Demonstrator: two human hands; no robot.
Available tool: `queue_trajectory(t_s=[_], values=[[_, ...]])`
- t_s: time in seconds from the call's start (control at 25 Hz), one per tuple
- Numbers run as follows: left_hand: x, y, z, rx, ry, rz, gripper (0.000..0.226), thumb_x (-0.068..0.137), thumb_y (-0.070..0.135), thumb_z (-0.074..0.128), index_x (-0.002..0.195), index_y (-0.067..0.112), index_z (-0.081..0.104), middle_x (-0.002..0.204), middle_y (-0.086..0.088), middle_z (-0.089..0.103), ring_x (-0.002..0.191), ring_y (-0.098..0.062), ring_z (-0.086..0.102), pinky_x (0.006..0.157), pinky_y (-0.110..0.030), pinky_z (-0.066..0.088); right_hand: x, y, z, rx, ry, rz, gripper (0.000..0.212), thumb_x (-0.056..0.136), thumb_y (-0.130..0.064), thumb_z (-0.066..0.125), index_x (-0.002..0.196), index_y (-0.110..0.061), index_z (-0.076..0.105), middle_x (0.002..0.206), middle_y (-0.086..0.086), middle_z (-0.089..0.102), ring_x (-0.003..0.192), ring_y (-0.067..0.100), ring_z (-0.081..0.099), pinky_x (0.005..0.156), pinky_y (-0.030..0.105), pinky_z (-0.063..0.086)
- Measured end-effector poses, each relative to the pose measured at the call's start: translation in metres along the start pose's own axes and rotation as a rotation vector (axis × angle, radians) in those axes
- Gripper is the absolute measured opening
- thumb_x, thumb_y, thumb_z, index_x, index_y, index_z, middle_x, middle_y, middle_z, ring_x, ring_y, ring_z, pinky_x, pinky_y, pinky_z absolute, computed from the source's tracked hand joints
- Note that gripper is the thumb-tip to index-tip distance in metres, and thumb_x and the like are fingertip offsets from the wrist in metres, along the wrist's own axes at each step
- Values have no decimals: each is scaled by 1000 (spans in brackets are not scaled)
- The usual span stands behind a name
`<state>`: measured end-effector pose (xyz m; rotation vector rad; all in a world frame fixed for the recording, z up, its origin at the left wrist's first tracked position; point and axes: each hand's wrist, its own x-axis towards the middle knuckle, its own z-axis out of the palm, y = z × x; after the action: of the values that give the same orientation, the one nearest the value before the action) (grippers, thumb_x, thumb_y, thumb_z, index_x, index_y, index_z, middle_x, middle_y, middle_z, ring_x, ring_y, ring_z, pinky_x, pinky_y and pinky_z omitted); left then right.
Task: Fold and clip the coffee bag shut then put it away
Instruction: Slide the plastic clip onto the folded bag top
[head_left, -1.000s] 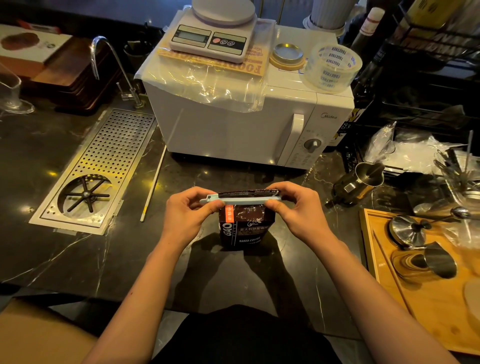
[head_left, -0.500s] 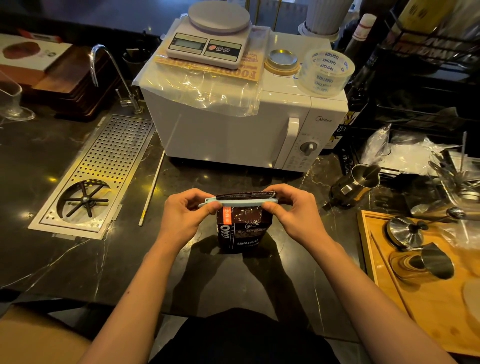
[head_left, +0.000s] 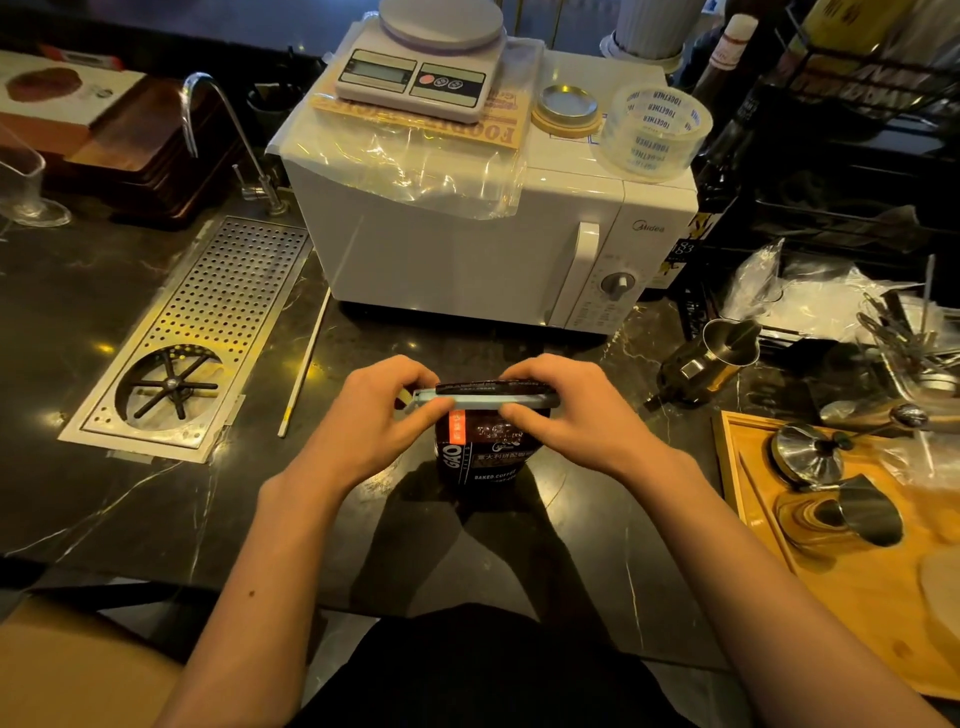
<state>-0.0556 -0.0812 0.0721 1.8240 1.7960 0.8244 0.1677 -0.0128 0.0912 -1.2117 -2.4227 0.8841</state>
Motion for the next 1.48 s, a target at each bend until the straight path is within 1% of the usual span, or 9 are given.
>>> queue_trajectory(t_s=[0.12,0.32,0.4,0.52,0.68,0.92,1.2,1.4,1.48], values=[[4,4,1,-51,-30,41,26,85,32,70,110,25,68,93,20,61,89,8,57,74,-10,44,14,-13,4,-102,-71,-59,30,91,-35,60,119,-23,61,109,-4,66,100,13,61,87,36,52],[10,1,4,-68,-1,32,23,83,27,73,106,20,72,88,16,64,84,6,59,72,-8,44,21,-16,7,-161,-100,-69,29,94,-33,56,120,-23,59,112,-2,66,103,17,61,88,42,52],[13,2,4,-21,-6,58,23,84,27,72,106,18,71,88,14,62,82,2,58,73,-13,44,23,-14,7,-171,-94,-66,29,93,-33,57,120,-22,60,111,-1,66,103,18,61,88,44,51],[16,4,6,88,-13,83,23,87,27,69,108,17,69,90,12,58,86,-9,54,75,-23,45,25,-15,5,-153,-104,-73,31,91,-33,60,120,-22,60,108,-2,65,101,17,60,87,42,52],[9,2,11,66,13,104,17,87,24,68,102,17,68,87,14,56,81,-7,51,71,-16,39,23,-18,8,-177,-62,-71,29,87,-32,66,115,-26,64,103,-5,66,96,15,61,81,37,51],[16,1,6,54,-7,95,22,85,30,69,103,17,69,86,15,56,82,-8,55,72,-20,46,21,-17,15,-57,72,18,24,83,-32,71,107,-28,69,98,-9,71,92,12,63,82,40,53],[26,11,-2,97,-192,127,32,86,42,65,112,24,67,98,11,63,89,-4,58,77,-27,53,29,-6,-8,60,-233,44,31,82,-29,74,112,-25,67,105,-7,67,98,10,62,87,37,55],[29,14,4,129,-174,164,40,83,51,60,108,22,68,92,10,61,84,-7,56,73,-29,52,30,-4,-4,52,-163,64,28,81,-29,76,107,-23,69,100,-5,69,94,10,63,84,37,56],[26,11,7,126,-154,199,34,85,47,62,104,19,69,88,11,58,81,-7,54,70,-27,49,27,-7,1,5,-118,30,25,81,-29,75,105,-22,70,98,-4,69,92,11,63,82,37,56]])
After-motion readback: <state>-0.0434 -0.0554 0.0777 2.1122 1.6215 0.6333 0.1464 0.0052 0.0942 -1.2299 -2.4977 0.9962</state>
